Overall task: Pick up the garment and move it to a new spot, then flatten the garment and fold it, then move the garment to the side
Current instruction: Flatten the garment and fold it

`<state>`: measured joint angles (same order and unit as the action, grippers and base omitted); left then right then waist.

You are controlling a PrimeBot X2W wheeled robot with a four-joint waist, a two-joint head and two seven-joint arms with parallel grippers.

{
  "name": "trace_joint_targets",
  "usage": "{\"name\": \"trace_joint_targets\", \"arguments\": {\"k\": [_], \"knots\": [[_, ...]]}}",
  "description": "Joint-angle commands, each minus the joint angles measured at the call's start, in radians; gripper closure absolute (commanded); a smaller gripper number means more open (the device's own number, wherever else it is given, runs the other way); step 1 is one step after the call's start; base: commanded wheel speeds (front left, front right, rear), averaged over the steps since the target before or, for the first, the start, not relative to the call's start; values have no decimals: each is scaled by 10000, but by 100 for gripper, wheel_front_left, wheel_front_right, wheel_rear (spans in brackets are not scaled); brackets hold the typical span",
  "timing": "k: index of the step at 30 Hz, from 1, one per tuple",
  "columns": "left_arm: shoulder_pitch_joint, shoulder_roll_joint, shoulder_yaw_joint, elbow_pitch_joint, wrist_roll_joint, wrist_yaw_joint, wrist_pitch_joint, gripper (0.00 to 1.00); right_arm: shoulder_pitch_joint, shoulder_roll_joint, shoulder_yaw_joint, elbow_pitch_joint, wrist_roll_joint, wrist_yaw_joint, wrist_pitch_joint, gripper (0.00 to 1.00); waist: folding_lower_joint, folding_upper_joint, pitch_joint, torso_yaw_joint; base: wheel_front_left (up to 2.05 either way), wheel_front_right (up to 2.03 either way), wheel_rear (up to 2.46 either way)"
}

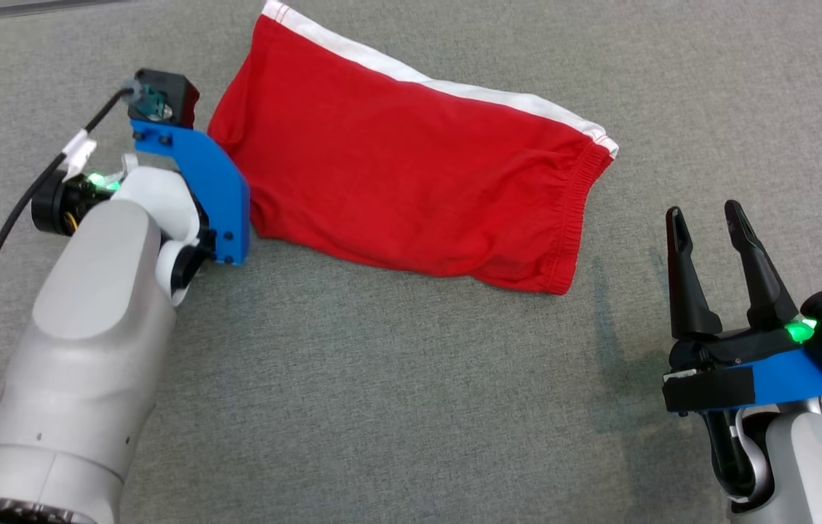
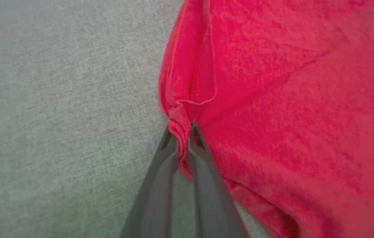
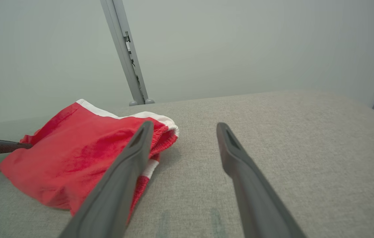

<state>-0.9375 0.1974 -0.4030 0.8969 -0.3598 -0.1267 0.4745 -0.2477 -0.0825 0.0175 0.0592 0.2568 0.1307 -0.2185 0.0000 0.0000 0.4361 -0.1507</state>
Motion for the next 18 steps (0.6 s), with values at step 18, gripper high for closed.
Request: {"name": "trace_joint_targets", "arguments": {"k": [18], "knots": [[5740, 281, 717, -3706, -1211, 1176, -1471, 100, 1042, 27, -41, -6, -126, 2, 325, 0, 0, 0, -1578, 559, 0, 0, 0]]}}
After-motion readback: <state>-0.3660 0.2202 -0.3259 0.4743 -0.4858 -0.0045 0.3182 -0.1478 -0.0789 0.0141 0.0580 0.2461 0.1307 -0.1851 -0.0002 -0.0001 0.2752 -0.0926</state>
